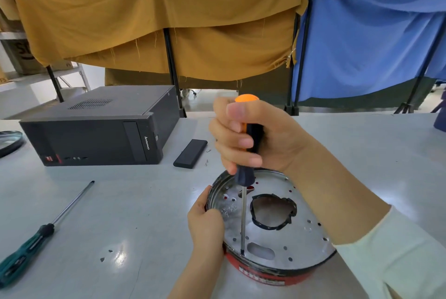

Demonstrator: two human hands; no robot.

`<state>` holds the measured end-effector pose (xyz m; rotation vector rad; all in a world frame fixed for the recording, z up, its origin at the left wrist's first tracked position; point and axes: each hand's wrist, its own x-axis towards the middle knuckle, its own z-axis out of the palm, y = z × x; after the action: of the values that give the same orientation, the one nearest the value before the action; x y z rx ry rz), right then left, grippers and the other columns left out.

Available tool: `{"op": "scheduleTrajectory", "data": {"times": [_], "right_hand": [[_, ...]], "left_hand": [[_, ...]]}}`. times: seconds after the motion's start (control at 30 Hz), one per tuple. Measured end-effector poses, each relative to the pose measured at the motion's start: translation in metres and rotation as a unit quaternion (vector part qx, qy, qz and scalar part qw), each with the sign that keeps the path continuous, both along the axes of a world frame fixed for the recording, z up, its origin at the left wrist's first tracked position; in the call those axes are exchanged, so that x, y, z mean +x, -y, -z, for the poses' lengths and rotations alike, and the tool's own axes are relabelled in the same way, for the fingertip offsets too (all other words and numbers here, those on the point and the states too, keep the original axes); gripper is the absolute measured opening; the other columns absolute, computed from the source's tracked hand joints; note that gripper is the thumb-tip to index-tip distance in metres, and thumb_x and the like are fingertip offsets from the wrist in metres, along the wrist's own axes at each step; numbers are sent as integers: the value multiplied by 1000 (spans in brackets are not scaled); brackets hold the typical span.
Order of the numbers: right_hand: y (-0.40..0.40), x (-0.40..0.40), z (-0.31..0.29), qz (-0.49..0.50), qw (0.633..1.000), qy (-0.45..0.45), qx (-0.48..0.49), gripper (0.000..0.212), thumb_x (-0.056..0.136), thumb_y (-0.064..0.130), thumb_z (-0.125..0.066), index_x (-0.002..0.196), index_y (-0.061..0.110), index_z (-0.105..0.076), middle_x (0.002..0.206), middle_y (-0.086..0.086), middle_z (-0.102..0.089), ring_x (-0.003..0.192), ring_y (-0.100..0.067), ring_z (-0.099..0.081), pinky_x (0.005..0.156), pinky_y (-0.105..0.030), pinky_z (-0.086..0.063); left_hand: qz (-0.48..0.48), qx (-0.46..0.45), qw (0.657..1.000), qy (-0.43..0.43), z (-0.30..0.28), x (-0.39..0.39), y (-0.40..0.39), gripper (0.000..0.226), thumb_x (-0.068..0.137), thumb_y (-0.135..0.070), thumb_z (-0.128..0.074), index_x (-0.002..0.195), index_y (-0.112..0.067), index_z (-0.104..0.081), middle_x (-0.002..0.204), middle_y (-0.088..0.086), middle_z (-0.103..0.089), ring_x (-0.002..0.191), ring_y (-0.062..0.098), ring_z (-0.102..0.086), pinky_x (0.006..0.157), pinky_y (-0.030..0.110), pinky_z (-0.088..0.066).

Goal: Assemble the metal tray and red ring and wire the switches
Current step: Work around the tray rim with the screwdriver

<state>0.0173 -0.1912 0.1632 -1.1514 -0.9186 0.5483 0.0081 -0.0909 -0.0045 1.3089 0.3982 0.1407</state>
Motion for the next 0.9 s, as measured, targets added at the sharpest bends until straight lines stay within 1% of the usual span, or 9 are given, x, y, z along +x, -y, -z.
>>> {"op": "scheduleTrajectory", "data": {"times": [0.1, 0.17, 0.27, 0.33, 0.43, 0.53, 0.67, 0.8, 0.9], "right_hand": [[-12, -4, 7, 155, 988, 5, 5, 31, 90, 18, -51, 59, 16, -44, 47, 5, -41, 32, -7, -30, 43, -21, -39], [-20, -8, 15, 331, 942, 41, 39, 35, 94, 17, -53, 60, 16, -45, 49, 1, -42, 33, -8, -33, 42, -22, -36], [-24, -13, 21, 473, 876, 58, 71, 33, 91, 19, -58, 61, 14, -48, 53, -4, -44, 36, -9, -35, 41, -23, -43], [-16, -11, 17, 404, 911, 62, 49, 32, 91, 20, -60, 62, 15, -49, 54, -1, -46, 36, -10, -37, 45, -25, -47], [0, -4, 5, 116, 990, 69, -35, 19, 88, 22, -57, 70, 17, -55, 62, 3, -53, 42, -10, -47, 56, -29, -52], [2, -3, 0, -64, 995, 53, -55, 14, 83, 18, -48, 73, 15, -57, 59, 3, -54, 39, -9, -49, 52, -26, -48], [-11, -5, 8, 82, 996, 26, -38, 27, 86, 20, -53, 60, 18, -48, 48, 6, -43, 33, -7, -33, 42, -20, -38], [-19, -5, 19, 367, 928, 60, 36, 36, 94, 13, -53, 60, 16, -46, 47, 3, -46, 32, -8, -37, 40, -19, -39], [-9, -1, 16, 354, 933, 59, 23, 34, 94, 16, -56, 61, 16, -50, 51, 2, -51, 35, -10, -43, 43, -22, -45]], "left_hand": [[-16, -11, 1000, -9, 2, 0, 0, 72, 75, 19, -29, 128, -17, -61, 109, 5, -72, 87, 23, -69, 81, 41, -58], [-25, -17, 999, -16, 2, 0, 0, 71, 76, 19, -29, 128, -18, -60, 104, 2, -72, 76, 20, -64, 73, 36, -55], [-19, -13, 1000, -15, 0, -2, 1, 71, 77, 19, -30, 130, -19, -58, 112, 3, -70, 86, 22, -67, 85, 41, -57], [-12, -6, 1000, -11, -1, -2, 1, 70, 77, 19, -30, 130, -18, -58, 117, 5, -69, 93, 24, -67, 91, 47, -55], [-3, 8, 1000, -3, 1, 0, 1, 70, 75, 20, -30, 128, -14, -61, 116, 10, -69, 108, 32, -64, 98, 50, -50], [-5, 6, 1000, -1, 2, 0, 0, 70, 74, 20, -29, 127, -12, -62, 113, 14, -70, 107, 34, -64, 98, 46, -50], [-7, -7, 1000, -1, 1, -1, 2, 71, 74, 20, -28, 129, -12, -60, 115, 15, -69, 104, 36, -65, 95, 53, -51], [-24, -19, 999, -10, 0, -2, 2, 71, 76, 19, -29, 131, -16, -58, 113, 5, -70, 92, 25, -69, 85, 43, -57], [-20, -20, 1000, -11, -2, -3, 2, 72, 76, 20, -28, 132, -17, -57, 113, 6, -70, 95, 28, -69, 89, 47, -55]]}}
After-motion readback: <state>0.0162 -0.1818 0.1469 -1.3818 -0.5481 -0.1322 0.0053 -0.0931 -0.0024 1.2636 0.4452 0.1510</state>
